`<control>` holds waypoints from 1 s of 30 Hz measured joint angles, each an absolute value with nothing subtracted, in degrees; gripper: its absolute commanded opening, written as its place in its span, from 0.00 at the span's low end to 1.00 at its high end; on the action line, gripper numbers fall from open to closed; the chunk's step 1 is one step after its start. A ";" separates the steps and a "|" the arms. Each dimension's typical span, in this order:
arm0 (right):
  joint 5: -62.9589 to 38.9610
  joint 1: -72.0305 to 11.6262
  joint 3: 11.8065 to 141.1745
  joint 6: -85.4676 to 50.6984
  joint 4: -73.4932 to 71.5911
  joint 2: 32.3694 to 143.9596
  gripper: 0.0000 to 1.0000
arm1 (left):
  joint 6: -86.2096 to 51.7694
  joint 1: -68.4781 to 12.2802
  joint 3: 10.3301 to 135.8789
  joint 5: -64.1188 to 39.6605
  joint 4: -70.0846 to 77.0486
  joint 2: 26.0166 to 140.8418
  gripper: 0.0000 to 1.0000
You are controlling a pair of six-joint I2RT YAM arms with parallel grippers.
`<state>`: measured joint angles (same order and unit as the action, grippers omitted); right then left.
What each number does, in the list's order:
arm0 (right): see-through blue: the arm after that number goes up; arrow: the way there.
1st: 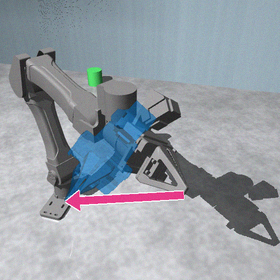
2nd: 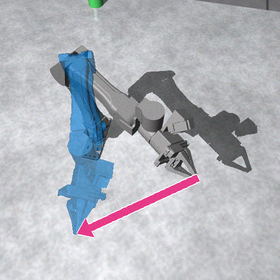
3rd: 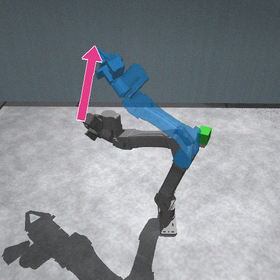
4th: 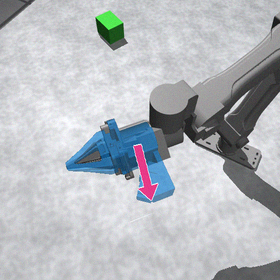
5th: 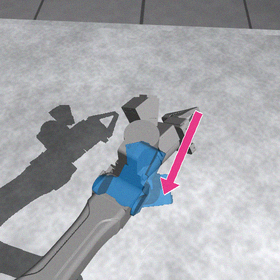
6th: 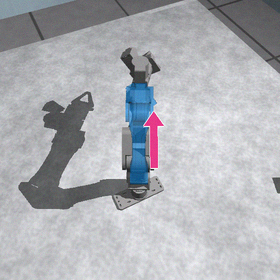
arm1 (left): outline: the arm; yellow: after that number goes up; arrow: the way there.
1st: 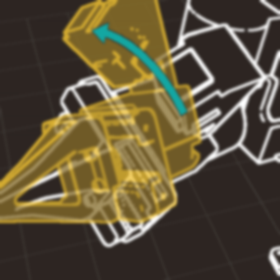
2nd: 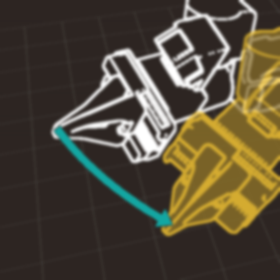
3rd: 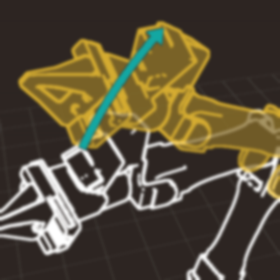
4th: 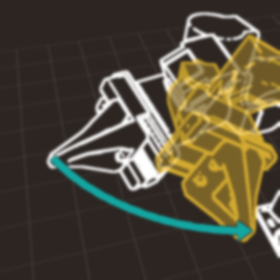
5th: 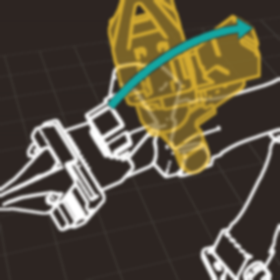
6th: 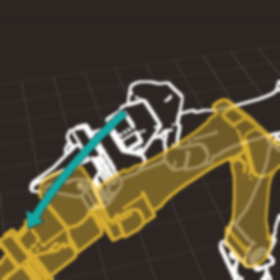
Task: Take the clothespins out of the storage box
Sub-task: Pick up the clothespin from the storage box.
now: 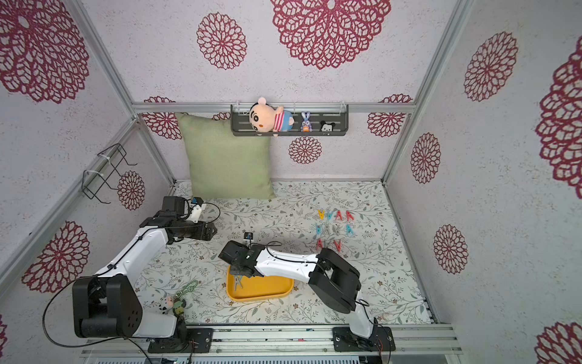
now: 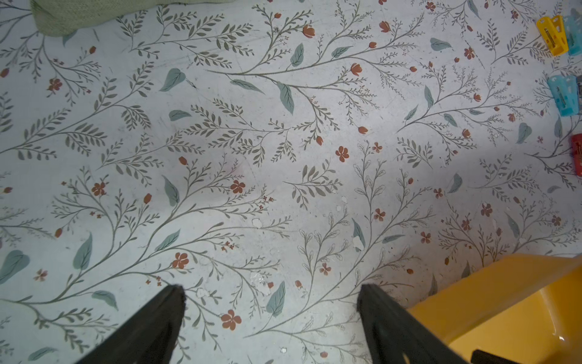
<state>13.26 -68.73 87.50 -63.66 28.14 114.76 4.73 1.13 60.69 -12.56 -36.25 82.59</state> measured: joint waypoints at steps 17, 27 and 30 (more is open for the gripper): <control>11.70 -70.08 89.10 -66.06 28.10 118.72 0.27 | 4.27 1.13 60.69 -12.60 -36.01 81.91 0.94; 11.14 -70.08 89.12 -66.11 28.51 119.68 0.28 | 4.25 1.15 60.69 -12.84 -35.99 81.91 0.94; 11.18 -70.06 89.12 -66.13 28.58 119.68 0.28 | 4.25 1.15 60.69 -12.99 -35.99 81.91 0.94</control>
